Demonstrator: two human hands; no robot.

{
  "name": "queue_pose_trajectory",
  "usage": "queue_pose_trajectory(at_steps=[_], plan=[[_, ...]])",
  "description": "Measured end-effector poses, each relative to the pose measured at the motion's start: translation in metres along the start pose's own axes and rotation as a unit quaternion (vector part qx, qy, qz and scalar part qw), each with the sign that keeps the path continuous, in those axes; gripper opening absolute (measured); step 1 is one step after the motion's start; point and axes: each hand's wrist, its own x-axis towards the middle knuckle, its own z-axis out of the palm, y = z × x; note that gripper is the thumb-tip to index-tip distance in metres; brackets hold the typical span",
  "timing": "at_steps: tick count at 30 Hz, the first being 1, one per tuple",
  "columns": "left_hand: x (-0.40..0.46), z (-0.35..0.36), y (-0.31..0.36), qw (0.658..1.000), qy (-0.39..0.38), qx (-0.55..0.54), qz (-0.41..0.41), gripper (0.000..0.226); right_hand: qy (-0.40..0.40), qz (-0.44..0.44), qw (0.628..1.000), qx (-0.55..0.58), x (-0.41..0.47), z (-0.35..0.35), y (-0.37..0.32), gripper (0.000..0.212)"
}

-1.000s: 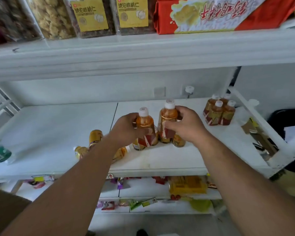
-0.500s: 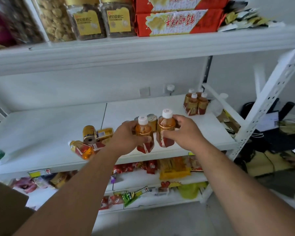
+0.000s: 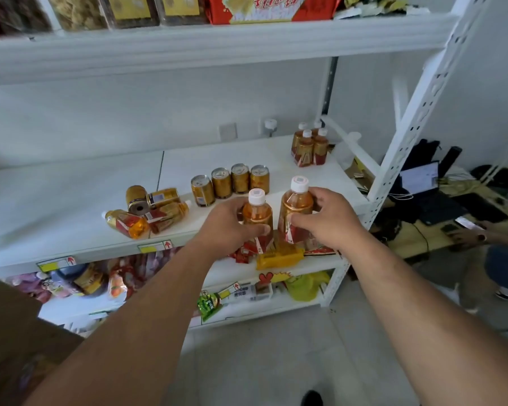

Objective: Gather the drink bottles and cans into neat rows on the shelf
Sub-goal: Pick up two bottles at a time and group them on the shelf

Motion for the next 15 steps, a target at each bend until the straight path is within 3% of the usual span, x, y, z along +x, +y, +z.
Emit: queue_pose_trajectory(at_steps=[6,15], plan=[[0.025,0.042,0.023,1.000,-0.015,0.008,0.003,0.058,0.013,0.009,1.000,0.001,0.006,-0.045,0.025,0.047],[0.075,0.107,0.071,1.000,-0.007,0.014,-0.005,0.048,0.001,0.004,1.000,-0.016,0.054,-0.119,0.063,0.052]])
